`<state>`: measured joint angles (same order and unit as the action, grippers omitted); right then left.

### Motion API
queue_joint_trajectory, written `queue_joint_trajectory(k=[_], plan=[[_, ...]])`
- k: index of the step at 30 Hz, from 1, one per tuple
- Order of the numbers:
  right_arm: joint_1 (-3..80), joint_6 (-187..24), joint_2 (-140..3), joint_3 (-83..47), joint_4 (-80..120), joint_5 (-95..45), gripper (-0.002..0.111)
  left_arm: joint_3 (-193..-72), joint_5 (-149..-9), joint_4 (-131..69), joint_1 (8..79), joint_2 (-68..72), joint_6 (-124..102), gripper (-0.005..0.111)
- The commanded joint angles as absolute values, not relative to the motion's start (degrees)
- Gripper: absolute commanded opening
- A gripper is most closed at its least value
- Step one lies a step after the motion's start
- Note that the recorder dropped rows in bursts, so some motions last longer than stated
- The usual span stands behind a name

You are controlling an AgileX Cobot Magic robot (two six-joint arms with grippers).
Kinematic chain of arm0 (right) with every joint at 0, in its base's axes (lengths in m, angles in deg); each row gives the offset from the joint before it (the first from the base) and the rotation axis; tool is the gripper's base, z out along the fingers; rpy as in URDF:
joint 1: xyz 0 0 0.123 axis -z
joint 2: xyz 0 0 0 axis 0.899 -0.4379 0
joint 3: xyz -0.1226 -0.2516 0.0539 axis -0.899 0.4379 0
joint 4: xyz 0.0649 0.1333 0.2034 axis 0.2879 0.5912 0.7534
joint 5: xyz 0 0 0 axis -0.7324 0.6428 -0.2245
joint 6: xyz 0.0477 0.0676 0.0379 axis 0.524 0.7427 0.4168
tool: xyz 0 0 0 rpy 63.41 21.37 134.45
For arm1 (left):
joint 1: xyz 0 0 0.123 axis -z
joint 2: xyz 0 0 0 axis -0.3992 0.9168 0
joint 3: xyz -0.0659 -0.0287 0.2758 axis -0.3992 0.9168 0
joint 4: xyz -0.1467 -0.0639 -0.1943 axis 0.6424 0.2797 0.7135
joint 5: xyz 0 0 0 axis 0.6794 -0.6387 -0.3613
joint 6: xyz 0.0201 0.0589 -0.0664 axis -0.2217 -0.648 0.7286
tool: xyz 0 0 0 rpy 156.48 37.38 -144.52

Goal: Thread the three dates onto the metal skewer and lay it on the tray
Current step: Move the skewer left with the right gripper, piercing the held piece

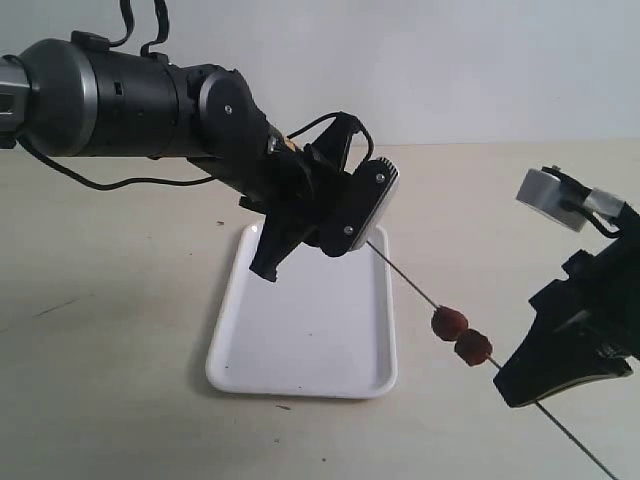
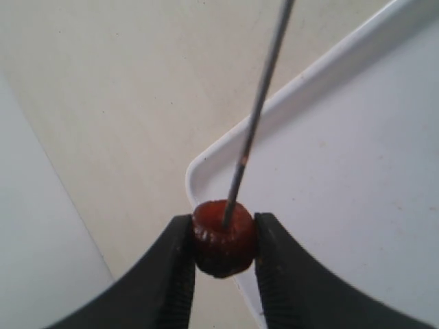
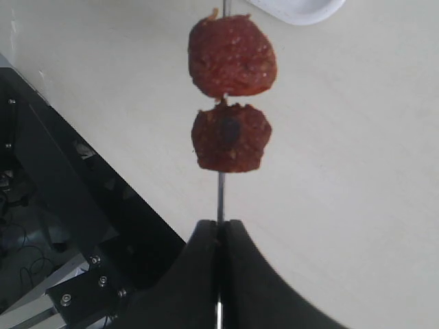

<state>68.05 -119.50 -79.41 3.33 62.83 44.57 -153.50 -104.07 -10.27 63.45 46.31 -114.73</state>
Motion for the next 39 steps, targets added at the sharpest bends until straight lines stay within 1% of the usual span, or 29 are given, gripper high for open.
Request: queue_joint_trajectory(k=[1,11,20,31,39], plan=[[68.0,-120.1,-79.0,3.0,63.5,44.0,0.0,-153.4,-103.9,-9.4,63.5,45.8,-114.9,0.03],[68.0,-119.6,-83.0,-2.6,63.7,44.7,0.0,-153.4,-103.7,-9.3,64.9,45.3,-116.5,0.03],[68.0,-119.7,-86.4,-3.2,64.7,44.7,0.0,-153.4,-103.5,-9.2,65.7,45.0,-116.5,0.03],[68.0,-121.5,-91.2,-7.4,68.5,44.7,0.0,-153.4,-103.4,-9.2,68.7,44.9,-116.6,0.03],[68.0,-121.5,-93.7,-11.9,72.6,43.6,0.0,-153.4,-102.5,-9.3,69.2,44.1,-116.6,0.03]])
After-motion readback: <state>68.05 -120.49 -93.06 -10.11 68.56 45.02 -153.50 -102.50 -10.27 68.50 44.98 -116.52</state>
